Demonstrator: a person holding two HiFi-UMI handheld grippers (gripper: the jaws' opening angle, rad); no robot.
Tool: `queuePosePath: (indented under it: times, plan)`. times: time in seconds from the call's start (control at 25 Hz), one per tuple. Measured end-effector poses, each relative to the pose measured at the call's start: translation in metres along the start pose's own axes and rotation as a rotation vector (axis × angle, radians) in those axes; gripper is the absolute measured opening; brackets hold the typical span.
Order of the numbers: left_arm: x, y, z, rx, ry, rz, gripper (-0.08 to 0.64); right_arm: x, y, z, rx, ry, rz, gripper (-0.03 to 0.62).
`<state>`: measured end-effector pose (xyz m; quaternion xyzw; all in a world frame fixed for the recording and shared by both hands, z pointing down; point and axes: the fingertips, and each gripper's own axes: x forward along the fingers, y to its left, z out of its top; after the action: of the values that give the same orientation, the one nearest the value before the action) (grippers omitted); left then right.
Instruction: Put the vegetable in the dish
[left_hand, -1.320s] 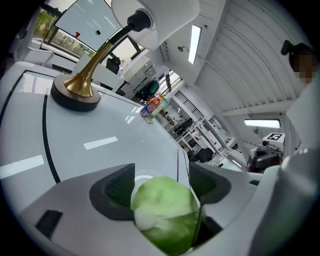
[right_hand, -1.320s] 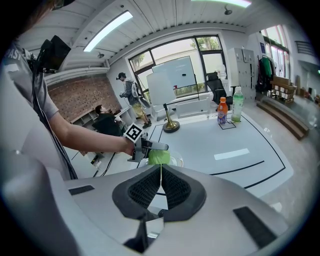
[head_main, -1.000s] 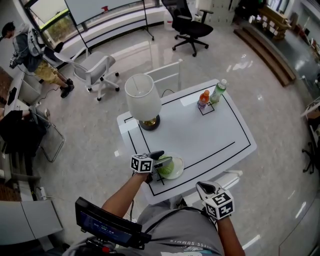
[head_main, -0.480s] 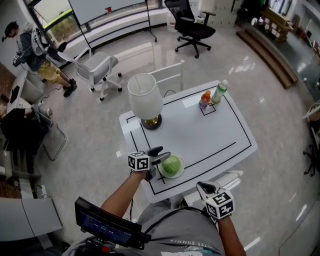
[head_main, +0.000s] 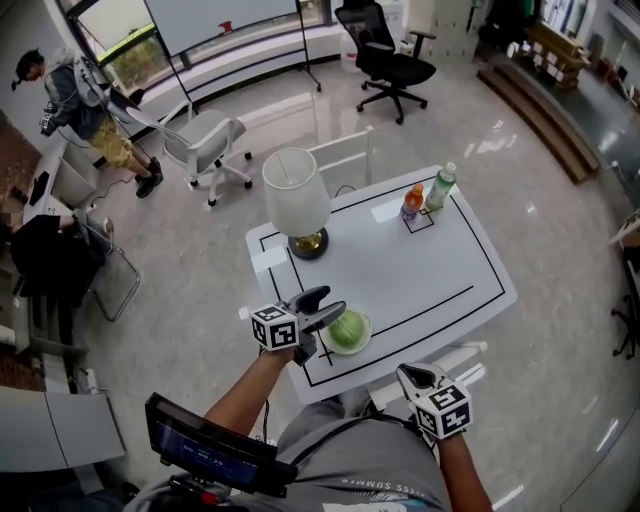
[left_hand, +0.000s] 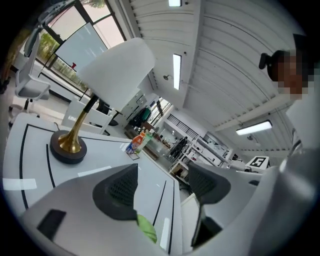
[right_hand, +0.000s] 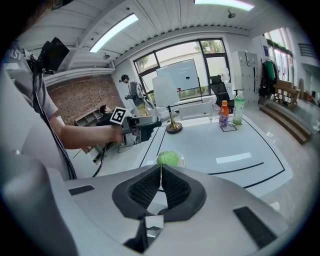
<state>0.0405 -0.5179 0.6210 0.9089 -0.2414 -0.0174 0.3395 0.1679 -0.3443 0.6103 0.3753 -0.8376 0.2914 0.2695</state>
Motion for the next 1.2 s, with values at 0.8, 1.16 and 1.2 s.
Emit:
queuePosePath:
  times: [0.8,1.16,1.2]
  plan:
    - [-0.068,-0.192,0.068,0.304,-0.26,-0.008,0.006,-0.113,0.023,0.034,-0.078,-0.368,0.154,0.008]
    - [-0.101,-0.264,0.041,0.445,-0.243,0.057,0.006,-0.161,0.043,0.046,-0.105,-0.49,0.225,0.006]
    - [-0.108,-0.266,0.038,0.448,-0.244,0.068,0.006,-0.161,0.049,0.046,-0.11,-0.495,0.236,0.006]
